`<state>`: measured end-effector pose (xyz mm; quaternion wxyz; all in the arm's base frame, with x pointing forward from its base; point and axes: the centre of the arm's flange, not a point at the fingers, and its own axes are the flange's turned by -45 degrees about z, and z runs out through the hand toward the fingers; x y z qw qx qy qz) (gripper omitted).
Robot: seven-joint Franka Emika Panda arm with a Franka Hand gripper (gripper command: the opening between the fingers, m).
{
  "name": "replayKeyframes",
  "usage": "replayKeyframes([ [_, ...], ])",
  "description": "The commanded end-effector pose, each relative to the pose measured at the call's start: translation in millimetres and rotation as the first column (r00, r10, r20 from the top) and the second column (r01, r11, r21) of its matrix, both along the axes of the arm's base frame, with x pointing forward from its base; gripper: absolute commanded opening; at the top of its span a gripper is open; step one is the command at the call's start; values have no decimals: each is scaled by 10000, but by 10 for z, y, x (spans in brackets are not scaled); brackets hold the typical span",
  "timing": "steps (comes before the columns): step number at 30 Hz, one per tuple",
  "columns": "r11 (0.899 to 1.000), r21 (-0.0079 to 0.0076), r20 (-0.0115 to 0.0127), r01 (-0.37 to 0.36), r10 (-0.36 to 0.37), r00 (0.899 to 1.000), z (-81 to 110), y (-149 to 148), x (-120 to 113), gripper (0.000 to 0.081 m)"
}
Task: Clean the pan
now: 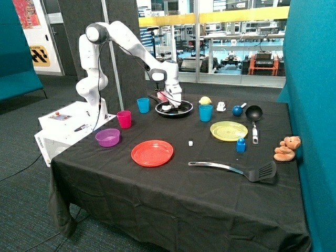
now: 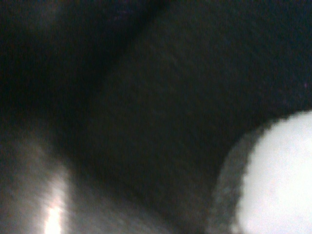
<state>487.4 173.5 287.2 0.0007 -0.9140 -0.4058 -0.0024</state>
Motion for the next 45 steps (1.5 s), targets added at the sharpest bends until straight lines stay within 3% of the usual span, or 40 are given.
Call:
replayKeyframes([
  [1, 9999, -33, -37, -112, 112, 9999, 13, 222, 52, 0],
  [18, 9983, -33, -37, 574, -574, 9983, -10, 224, 435, 0],
  [31, 9827, -33, -37, 1852, -1852, 9827, 0, -402, 838, 0],
  [37, 9762, -33, -37, 2169, -2169, 9762, 0, -644, 834, 0],
  [42, 9734, -33, -37, 2290, -2291, 9734, -25, -926, 649, 0],
  [45, 9768, -33, -37, 2142, -2142, 9768, -46, -959, 498, 0],
])
